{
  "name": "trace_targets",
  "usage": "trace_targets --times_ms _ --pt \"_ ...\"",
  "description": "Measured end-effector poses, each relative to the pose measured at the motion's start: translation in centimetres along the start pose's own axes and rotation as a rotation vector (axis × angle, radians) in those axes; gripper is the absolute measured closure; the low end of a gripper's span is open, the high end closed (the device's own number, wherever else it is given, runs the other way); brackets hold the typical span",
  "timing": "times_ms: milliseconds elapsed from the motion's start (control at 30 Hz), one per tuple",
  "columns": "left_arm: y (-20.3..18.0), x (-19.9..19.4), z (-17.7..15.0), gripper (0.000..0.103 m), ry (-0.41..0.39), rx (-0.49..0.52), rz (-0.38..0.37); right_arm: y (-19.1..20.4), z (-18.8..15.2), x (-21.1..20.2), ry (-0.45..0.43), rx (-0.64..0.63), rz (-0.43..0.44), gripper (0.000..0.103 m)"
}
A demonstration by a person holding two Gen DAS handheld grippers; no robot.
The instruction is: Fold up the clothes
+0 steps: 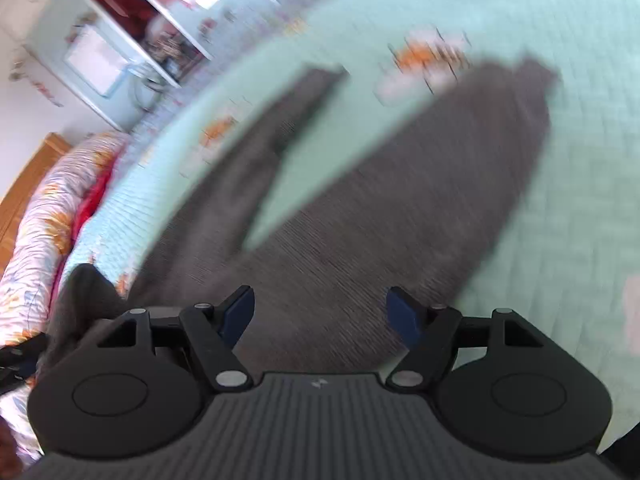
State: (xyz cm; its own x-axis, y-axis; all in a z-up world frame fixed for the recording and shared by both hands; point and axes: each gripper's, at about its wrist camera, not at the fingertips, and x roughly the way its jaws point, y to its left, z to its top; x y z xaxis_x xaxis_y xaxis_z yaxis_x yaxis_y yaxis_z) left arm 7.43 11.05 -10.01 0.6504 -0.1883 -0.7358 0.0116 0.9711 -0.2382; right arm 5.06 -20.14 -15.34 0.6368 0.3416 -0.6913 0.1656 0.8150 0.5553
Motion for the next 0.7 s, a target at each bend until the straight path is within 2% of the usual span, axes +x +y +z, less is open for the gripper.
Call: trace_targets --times_ms 67,100,167,200,233,267,300,367,433,500,567,633,700 --pt "0.1 2.1 -1.1 0.032 0.022 -0.024 0.014 -0.6 -0.8 0.5 -0.021 -0.016 0.012 0.028" --pt "0.1 2.3 -2.0 0.038 0.018 -0.043 0.009 -0.6 -1.1 0.5 -0.028 -0.033 0.014 0.028" --pt "-0.2 1.9 -3.9 0.045 0.016 -0.052 -0.017 -0.4 -1.2 0.9 -0.035 -0.069 0.014 0.027" --pt "-0.8 1.5 -5.2 0.051 0.027 -0.022 -0.040 -0.4 -1.2 0.9 -0.034 -0.082 0.013 0.034" --pt "-1.4 1.0 -6.4 0.055 0.049 0.011 -0.070 -0.4 -1.2 0.9 -0.032 -0.094 0.011 0.050" --pt "-1.7 0.6 -7.8 0.062 0.067 0.035 -0.092 -0.5 -0.9 1.0 -0.022 -0.095 0.001 0.060" --pt "-1.8 0.2 -9.2 0.064 0.083 0.053 -0.107 -0.6 -0.9 0.9 -0.016 -0.091 -0.005 0.070" --pt "-2.0 -0.6 -12.1 0.065 0.113 0.091 -0.138 -1.0 -0.6 0.0 -0.023 -0.064 0.005 0.071" --pt "-1.6 -1.6 -12.9 0.065 0.096 0.087 -0.166 -0.3 -0.6 -0.9 -0.054 -0.082 0.021 0.071" --pt "-0.9 -2.4 -12.5 0.065 0.080 0.046 -0.194 2.0 -0.8 -1.9 -0.069 -0.162 0.112 0.070" --pt "-0.6 -3.0 -12.0 0.061 0.059 0.035 -0.206 4.8 -1.0 -2.7 -0.060 -0.240 0.229 0.063" --pt "-0.3 -3.7 -11.8 0.058 0.035 0.026 -0.214 8.0 -1.4 -3.0 -0.030 -0.304 0.336 0.037" --pt "-0.1 -4.5 -11.6 0.056 0.011 0.017 -0.221 11.3 -2.0 -2.6 -0.011 -0.375 0.398 0.026"
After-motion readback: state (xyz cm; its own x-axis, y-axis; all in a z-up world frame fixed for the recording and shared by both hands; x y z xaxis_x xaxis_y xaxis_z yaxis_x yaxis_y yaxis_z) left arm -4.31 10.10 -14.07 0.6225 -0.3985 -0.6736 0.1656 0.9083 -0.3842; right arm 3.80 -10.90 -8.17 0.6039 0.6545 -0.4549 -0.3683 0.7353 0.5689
